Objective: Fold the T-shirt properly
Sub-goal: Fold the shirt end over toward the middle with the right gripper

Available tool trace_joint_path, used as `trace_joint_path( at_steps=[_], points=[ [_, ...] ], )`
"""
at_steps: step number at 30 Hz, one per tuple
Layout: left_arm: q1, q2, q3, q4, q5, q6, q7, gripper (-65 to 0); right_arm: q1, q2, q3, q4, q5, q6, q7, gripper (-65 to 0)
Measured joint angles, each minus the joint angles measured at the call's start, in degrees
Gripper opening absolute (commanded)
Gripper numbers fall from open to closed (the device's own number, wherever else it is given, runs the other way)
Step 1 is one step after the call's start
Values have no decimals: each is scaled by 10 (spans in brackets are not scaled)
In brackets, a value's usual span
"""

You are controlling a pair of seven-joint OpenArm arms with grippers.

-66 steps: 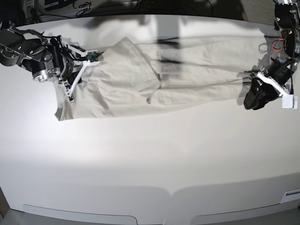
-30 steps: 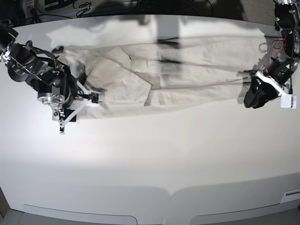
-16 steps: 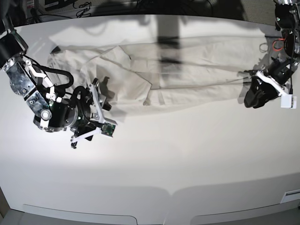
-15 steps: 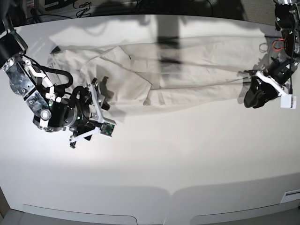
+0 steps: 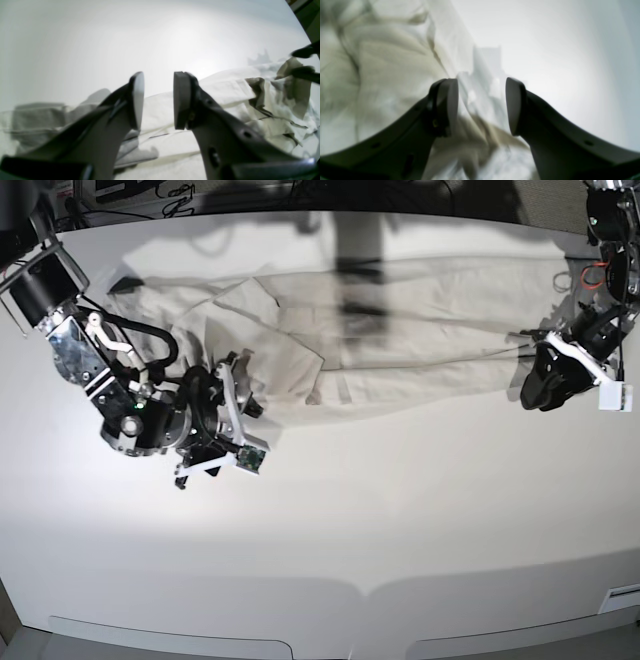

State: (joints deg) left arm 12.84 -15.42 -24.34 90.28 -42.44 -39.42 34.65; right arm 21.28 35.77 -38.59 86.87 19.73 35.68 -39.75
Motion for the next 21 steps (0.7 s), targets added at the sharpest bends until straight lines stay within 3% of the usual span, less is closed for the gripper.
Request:
trace_joint_path(
  at_steps=[3,6,13,17,21],
  points=[
    [0,0,0,0,0,0,0,-454,-2,-26,-1,-39,-27,1,-1,-346],
    [0,0,0,0,0,0,2,-454,-2,-17,-1,-35,-30,1,-24,-346],
    [0,0,0,0,0,0,7,-454,0,83,0,15,122,1,-111,-346],
    [0,0,0,0,0,0,7,-454,0,123,0,16,124,1,-157,-346],
    [0,0,0,0,0,0,7,-454,-2,142,0,17,160,1,-181,-346]
  ],
)
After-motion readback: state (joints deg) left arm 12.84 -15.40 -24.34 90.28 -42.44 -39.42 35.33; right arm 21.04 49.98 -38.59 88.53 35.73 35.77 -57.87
